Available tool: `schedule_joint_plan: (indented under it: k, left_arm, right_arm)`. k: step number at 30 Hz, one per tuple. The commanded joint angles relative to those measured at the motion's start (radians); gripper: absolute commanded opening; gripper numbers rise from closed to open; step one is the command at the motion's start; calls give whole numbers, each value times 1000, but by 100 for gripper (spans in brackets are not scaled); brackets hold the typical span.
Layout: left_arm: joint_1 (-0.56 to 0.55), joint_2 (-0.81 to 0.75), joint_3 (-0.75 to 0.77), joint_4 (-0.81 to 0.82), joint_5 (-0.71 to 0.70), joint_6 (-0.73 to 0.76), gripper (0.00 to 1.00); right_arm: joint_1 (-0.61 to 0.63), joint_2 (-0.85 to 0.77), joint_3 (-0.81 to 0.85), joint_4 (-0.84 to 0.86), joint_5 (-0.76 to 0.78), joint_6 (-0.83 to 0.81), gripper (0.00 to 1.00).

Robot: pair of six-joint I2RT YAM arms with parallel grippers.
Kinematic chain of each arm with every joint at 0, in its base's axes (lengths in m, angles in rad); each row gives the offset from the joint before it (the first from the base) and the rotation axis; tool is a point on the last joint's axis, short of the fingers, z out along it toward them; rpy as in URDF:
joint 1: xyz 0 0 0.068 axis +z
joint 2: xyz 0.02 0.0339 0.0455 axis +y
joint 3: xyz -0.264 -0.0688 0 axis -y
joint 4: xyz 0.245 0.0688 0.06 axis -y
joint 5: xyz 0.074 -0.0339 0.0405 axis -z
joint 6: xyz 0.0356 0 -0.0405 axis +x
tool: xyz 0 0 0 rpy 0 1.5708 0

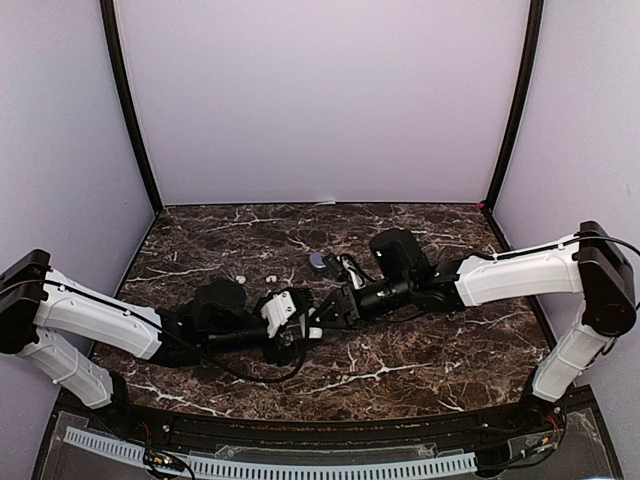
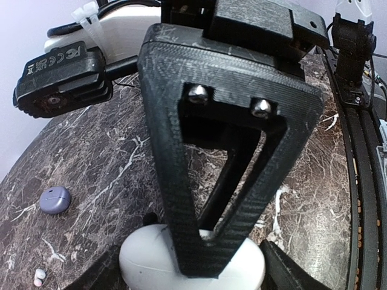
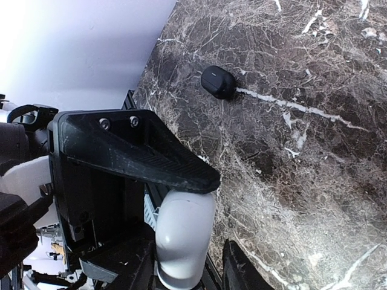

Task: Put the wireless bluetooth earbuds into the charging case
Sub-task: Pass from the left arm to the right, then pass from the right arm to the left

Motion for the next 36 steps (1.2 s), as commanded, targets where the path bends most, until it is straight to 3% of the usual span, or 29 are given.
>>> schedule_joint_plan:
  k: [1, 12, 18, 31, 36]
  left_arm:
    - [-11, -25, -11, 44, -23, 13, 72]
    - [-11, -14, -3, 39, -15, -7, 75]
    - [-11, -7, 3, 24, 1, -32, 99]
    - [-2, -133, -111, 55, 38, -161, 99]
    - [63, -228, -179, 62, 110, -248, 99]
  right_arm:
    - [12, 11, 1, 40, -27, 2, 37]
    - [13, 17, 10, 20, -28, -22, 17]
    - [11, 15, 25, -32, 22, -59, 14]
    - [-32, 2, 42, -142, 134, -159, 11]
    - [-52, -19, 44, -201, 192, -218, 11]
